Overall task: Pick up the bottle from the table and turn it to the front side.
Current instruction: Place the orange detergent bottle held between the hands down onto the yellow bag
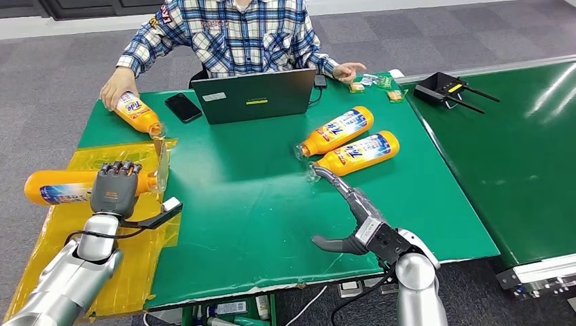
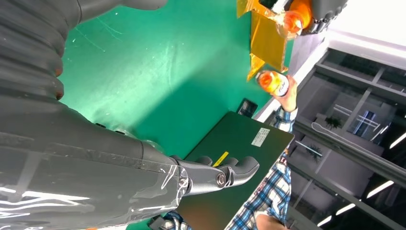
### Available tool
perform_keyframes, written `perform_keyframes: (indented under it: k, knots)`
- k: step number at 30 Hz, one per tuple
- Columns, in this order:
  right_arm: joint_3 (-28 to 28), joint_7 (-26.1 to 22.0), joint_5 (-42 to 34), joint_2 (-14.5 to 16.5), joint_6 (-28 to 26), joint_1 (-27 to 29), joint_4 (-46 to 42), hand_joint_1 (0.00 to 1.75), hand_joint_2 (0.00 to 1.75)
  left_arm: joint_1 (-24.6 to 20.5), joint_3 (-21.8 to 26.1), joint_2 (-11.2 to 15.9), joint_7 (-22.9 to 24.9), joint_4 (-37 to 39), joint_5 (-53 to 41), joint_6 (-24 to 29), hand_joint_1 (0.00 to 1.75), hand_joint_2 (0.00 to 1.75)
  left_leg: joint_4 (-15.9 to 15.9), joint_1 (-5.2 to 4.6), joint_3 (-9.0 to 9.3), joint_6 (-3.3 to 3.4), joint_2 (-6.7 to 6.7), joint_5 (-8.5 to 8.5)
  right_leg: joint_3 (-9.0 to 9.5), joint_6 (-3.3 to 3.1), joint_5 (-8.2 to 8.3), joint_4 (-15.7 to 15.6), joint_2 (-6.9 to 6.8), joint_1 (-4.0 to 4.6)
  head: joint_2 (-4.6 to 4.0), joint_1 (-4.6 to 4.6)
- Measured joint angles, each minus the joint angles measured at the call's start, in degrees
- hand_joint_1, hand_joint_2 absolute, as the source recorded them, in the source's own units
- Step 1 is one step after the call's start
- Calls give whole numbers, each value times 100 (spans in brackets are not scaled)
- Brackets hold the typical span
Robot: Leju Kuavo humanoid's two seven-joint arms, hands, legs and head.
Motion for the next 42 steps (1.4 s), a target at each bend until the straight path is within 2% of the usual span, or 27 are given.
perform_keyframes:
  k: [7, 11, 16, 24, 27, 29, 33, 35, 39, 42]
  knots:
    - [0, 0, 37, 1, 1, -8, 2, 0, 175, 119, 516, -119, -677, 70, 69, -398, 0, 175, 0, 0, 0, 0, 1, 0, -2, -2, 1, 0, 1, 0, -1, 0]
    - [0, 0, 39, 1, 1, -19, 2, 0, 175, 249, 836, -216, -1087, -13, 197, -965, 0, 175, 0, 0, -1, 0, 1, 0, -2, -2, 1, 0, 2, 0, 0, 0]
    - [0, 0, 39, 1, 1, -31, 2, 0, 175, 475, 1161, -301, -1283, -412, 210, -1501, 0, 175, 0, -1, -2, 0, 1, 0, -3, -2, 1, -1, 1, -1, 0, 0]
    - [0, 0, 42, 1, 1, -50, 2, 0, 175, 700, 1441, -372, -1352, -893, 210, -1645, 0, 175, 0, 0, -1, 0, 1, 0, -3, -3, 2, 0, 1, 0, 0, 0]
    - [-1, 0, 50, 1, 0, -46, 2, 0, 175, 872, 1563, -424, -1529, -1278, 322, -1589, 0, 175, 0, 0, 0, -1, 2, 0, -5, -4, 2, 0, 2, 0, 0, 0]
    - [-2, 0, 56, 2, -1, -30, -3, 0, 175, 1029, 1673, -507, -2006, -1675, 866, -1391, 0, 175, 1, -1, -1, 0, 2, 0, -6, -4, 2, -1, 2, 0, 0, 0]
    - [-2, 0, 60, 14, 1, 15, -24, 0, 175, 1340, 1936, -840, -3737, -2726, 3352, -1059, 0, 175, 2, -4, -4, 0, -3, -2, -4, -3, 2, -2, -2, -4, -1, 1]
    - [-2, 0, 59, 21, 1, 21, -24, 0, 175, 1497, 2040, -1038, -4281, -3283, 4367, -1162, 0, 175, 2, -6, -4, 0, 3, -5, -4, -3, 2, -3, 1, -6, -2, 1]
    - [-2, 0, 58, 25, 0, 20, -23, 0, 175, 1818, 2135, -1309, -5016, -4337, 6622, -2064, 0, 175, 2, -6, -4, 0, 5, -6, -5, -3, 2, -5, 3, -4, -1, 0]
    - [-2, 0, 46, 25, 1, 16, -21, 0, 175, 1990, 2142, -1366, -5140, -4980, 7841, -2851, 0, 175, 1, -5, -4, -2, 5, -5, -4, -3, 2, -4, 2, 0, -1, 0]
